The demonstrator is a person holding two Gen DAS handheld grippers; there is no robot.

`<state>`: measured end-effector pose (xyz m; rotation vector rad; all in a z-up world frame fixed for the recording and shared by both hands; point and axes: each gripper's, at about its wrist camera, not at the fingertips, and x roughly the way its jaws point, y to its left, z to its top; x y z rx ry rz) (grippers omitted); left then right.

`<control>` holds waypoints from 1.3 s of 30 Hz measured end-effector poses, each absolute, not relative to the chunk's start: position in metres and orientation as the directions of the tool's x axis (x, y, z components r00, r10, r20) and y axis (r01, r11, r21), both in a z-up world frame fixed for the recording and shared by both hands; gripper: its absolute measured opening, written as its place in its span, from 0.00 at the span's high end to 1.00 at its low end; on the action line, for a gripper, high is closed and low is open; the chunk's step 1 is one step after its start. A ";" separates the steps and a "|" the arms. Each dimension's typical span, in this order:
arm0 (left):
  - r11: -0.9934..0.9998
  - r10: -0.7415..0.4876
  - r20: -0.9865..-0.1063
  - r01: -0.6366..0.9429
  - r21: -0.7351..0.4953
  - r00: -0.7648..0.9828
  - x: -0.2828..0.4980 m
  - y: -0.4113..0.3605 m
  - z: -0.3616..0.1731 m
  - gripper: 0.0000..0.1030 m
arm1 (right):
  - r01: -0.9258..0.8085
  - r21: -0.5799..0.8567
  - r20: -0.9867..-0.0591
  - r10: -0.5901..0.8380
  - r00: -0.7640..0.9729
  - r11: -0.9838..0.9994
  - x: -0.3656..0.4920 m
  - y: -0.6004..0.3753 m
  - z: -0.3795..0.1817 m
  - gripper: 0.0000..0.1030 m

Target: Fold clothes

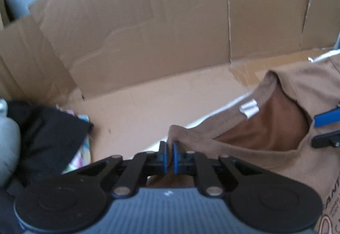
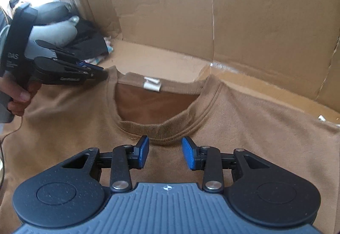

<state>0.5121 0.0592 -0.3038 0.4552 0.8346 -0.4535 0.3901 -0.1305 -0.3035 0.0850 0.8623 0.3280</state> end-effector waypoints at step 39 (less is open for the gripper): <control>0.910 -0.266 -0.730 0.413 0.025 0.629 0.431 0.021 -0.313 0.73 | -0.328 0.113 -0.751 0.297 0.590 0.938 0.415 -0.109 -0.301 0.97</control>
